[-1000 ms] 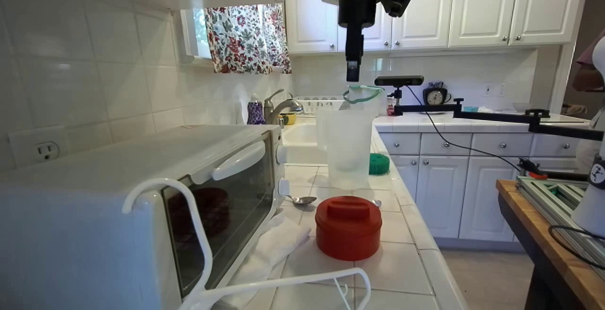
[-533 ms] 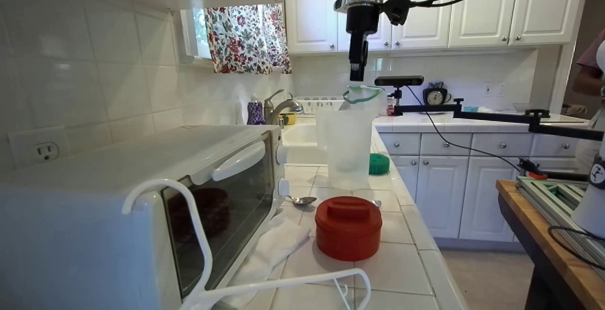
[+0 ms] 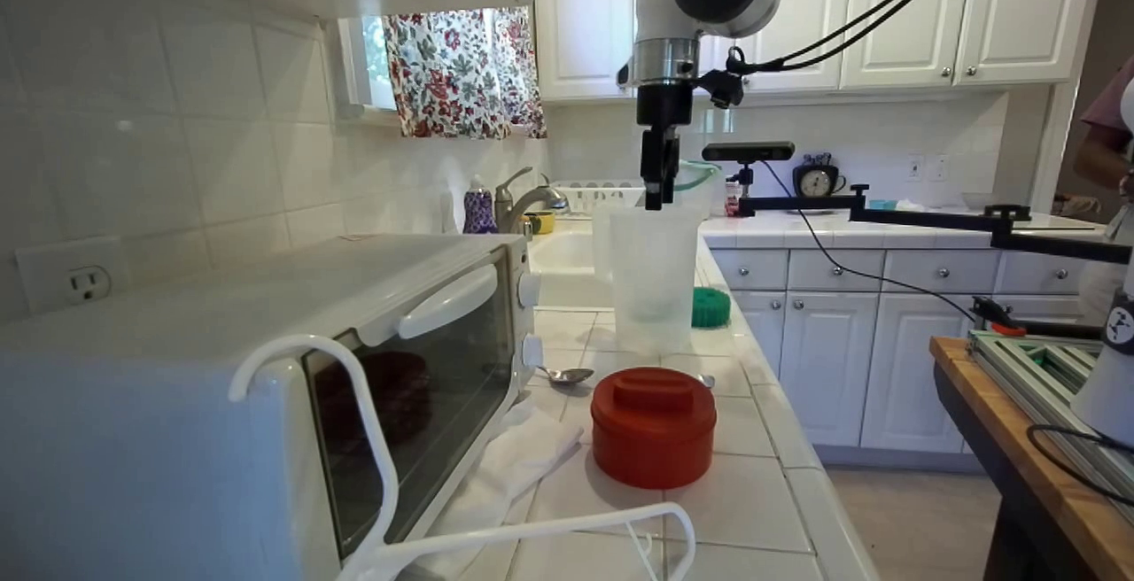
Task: Open the jug, move it to the right and then put some of its contents onto the counter
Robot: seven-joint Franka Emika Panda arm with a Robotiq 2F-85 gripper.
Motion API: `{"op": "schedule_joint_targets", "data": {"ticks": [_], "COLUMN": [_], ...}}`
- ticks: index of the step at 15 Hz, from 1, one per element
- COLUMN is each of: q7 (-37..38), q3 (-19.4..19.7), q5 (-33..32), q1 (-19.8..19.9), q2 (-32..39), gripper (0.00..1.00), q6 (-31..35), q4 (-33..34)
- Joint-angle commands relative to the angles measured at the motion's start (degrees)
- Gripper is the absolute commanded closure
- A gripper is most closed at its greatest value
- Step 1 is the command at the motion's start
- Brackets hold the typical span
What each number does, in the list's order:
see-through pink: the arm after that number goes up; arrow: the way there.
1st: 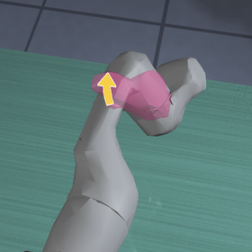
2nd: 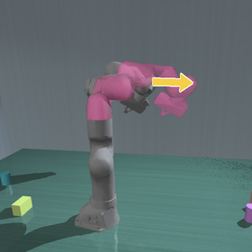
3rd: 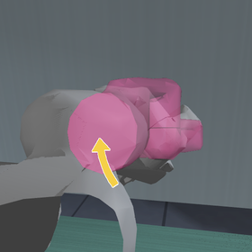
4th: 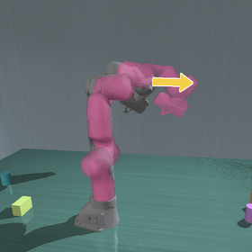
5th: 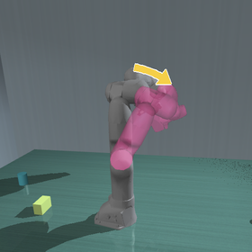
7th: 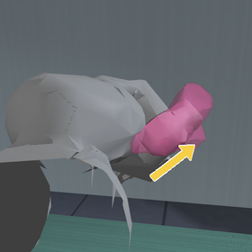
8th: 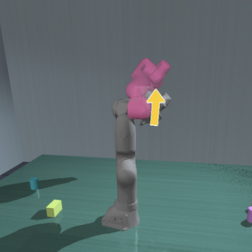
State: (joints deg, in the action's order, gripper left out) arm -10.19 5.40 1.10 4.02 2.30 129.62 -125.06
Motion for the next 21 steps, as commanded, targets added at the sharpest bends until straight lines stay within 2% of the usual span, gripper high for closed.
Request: {"op": "schedule_joint_targets", "data": {"ticks": [1, 2, 3, 4, 5, 12, 21], "q7": [-0.78, -0.71, -0.56, -0.51, -0.41, -0.28, -0.10], "q3": [0.00, -0.03, -0.03, -0.04, -0.05, -0.24, -0.50], "q5": [0.34, 0.33, 0.21, 0.13, 0.07, -0.02, -0.03], "q1": [0.92, 1.11, 1.27, 1.37, 1.45, 1.61, 1.51], "q2": [2.52, 2.97, 3.44, 3.87, 4.37, 6.25, 6.43], "gripper": [0.18, 0.28, 0.29, 0.36, 0.47, 0.99, 1.00], "q6": [0.73, 1.12, 1.11, 1.24, 1.35, 1.10, 0.85], "q4": [1.54, 1.54, 1.77, 1.86, 2.01, 2.36, 2.41]}}
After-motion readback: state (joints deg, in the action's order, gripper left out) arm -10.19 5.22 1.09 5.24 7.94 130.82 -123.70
